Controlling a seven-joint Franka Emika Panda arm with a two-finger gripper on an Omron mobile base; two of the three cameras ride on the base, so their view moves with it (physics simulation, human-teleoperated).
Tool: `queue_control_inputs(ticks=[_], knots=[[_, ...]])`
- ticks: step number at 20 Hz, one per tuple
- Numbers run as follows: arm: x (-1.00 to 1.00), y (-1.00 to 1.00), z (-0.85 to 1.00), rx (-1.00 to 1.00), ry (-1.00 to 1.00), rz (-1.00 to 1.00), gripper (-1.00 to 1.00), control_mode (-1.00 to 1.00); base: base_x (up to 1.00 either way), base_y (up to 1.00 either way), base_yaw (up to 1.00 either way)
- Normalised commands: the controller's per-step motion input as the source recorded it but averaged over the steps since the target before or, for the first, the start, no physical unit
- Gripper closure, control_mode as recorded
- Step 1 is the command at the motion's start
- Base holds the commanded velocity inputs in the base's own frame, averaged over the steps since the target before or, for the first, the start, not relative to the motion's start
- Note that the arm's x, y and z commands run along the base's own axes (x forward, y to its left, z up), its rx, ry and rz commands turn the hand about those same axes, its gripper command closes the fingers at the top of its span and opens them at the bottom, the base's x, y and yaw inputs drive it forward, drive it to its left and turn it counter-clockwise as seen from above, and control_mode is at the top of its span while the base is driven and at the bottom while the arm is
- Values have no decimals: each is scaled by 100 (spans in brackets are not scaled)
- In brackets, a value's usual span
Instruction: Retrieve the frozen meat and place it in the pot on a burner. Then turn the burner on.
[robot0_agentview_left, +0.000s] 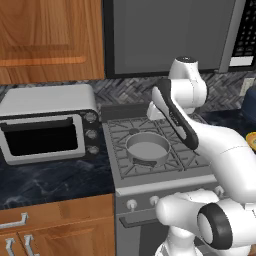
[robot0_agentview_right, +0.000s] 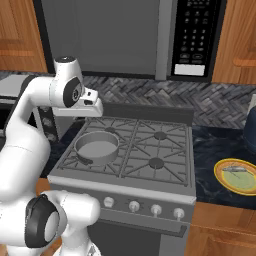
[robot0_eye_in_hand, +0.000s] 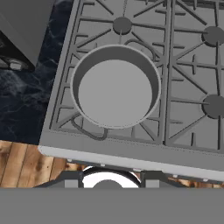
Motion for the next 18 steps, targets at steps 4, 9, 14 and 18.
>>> queue_control_inputs(ticks=[4, 9, 14, 18], knots=[[-8, 0, 0, 0, 0, 0, -100, -100, 0, 0, 0], [-26, 0, 0, 0, 0, 0, -100, -100, 0, 0, 0], [-33, 0, -2, 0, 0, 0, -100, -100, 0, 0, 0], [-27, -27, -12, 0, 0, -7, -100, -100, 0, 0, 0]])
